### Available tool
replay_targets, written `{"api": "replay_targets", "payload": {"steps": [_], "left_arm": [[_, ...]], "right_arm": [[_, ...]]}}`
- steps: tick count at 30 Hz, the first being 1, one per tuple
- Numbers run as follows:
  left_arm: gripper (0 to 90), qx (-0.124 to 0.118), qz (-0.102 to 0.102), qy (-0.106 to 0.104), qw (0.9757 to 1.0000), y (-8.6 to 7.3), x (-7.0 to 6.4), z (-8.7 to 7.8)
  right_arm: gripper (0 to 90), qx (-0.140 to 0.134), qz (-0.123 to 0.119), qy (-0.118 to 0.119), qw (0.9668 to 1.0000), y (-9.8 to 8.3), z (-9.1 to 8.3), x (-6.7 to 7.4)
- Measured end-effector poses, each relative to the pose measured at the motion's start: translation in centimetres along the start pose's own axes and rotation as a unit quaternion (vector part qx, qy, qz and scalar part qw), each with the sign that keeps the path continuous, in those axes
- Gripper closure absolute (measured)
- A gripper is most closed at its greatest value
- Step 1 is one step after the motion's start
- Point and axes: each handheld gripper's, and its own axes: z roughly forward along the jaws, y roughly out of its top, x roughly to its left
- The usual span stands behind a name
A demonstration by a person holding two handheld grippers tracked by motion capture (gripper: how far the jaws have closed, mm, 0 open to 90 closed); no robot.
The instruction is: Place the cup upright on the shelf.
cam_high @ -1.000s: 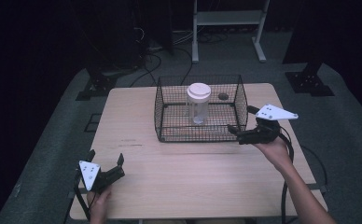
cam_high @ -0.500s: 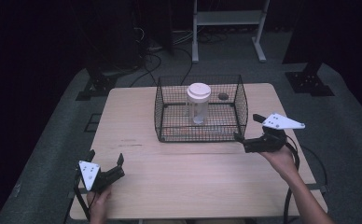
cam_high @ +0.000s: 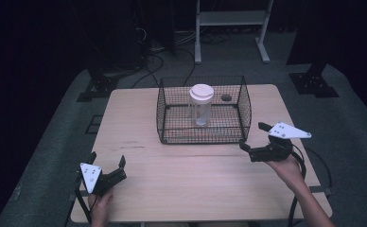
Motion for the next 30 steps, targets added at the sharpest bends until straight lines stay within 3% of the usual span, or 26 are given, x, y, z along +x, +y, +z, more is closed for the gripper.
{"api": "replay_targets", "payload": {"steps": [20, 30], "left_arm": [[0.0, 0.0, -0.001, 0.0, 1.0, 0.0, 0.0, 0.0], [0.0, 0.0, 0.001, 0.001, 1.0, 0.0, 0.0, 0.0]], "right_arm": [[0.0, -0.001, 0.021, -0.002, 0.9998, -3.4, -1.8, 0.7], [0.0, -0.014, 0.03, -0.009, 0.9994, -5.7, -3.2, 2.1]]}}
